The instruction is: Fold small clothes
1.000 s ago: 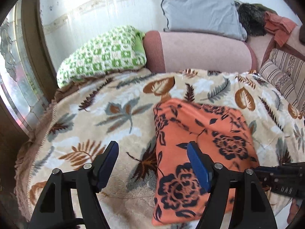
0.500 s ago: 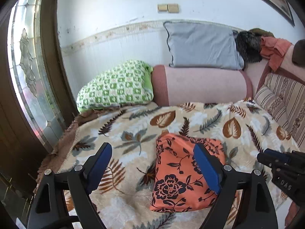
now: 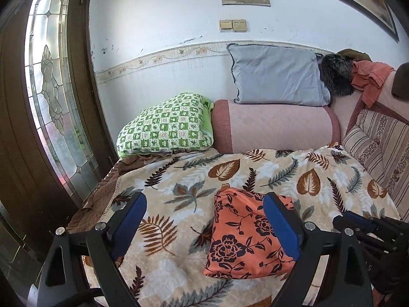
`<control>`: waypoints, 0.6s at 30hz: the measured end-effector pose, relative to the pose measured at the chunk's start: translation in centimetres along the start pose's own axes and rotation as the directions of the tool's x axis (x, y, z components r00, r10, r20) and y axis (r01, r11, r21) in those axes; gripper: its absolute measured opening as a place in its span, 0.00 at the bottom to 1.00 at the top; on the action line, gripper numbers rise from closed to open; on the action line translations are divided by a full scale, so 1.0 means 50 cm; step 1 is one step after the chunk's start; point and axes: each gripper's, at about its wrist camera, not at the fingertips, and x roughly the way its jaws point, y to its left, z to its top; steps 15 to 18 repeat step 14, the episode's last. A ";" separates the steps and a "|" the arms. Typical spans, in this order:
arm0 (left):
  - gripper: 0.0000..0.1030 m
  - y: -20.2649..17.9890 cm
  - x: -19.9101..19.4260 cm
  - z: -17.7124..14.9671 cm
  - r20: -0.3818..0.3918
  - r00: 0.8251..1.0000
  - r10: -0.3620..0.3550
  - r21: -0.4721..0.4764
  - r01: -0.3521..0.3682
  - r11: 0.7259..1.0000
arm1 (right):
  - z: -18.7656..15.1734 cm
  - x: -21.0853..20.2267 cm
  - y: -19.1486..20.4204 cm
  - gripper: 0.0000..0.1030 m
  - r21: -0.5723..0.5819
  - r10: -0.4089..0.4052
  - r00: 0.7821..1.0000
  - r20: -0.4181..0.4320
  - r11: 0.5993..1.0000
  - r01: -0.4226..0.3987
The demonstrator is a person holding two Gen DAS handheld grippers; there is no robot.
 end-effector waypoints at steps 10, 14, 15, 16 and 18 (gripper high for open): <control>0.91 0.026 -0.005 -0.006 0.006 0.996 -0.087 -0.080 0.087 0.993 | -0.013 0.006 0.016 0.22 -0.026 0.023 1.000 -0.018 0.999 -0.023; 0.93 0.039 0.006 -0.010 0.019 0.998 -0.062 -0.113 0.064 0.991 | -0.015 0.020 0.002 0.22 -0.006 0.017 0.999 -0.029 1.000 -0.017; 0.93 0.039 0.006 -0.010 0.019 0.998 -0.062 -0.113 0.064 0.991 | -0.015 0.020 0.002 0.22 -0.006 0.017 0.999 -0.029 1.000 -0.017; 0.93 0.039 0.006 -0.010 0.019 0.998 -0.062 -0.113 0.064 0.991 | -0.015 0.020 0.002 0.22 -0.006 0.017 0.999 -0.029 1.000 -0.017; 0.93 0.039 0.006 -0.010 0.019 0.998 -0.062 -0.113 0.064 0.991 | -0.015 0.020 0.002 0.22 -0.006 0.017 0.999 -0.029 1.000 -0.017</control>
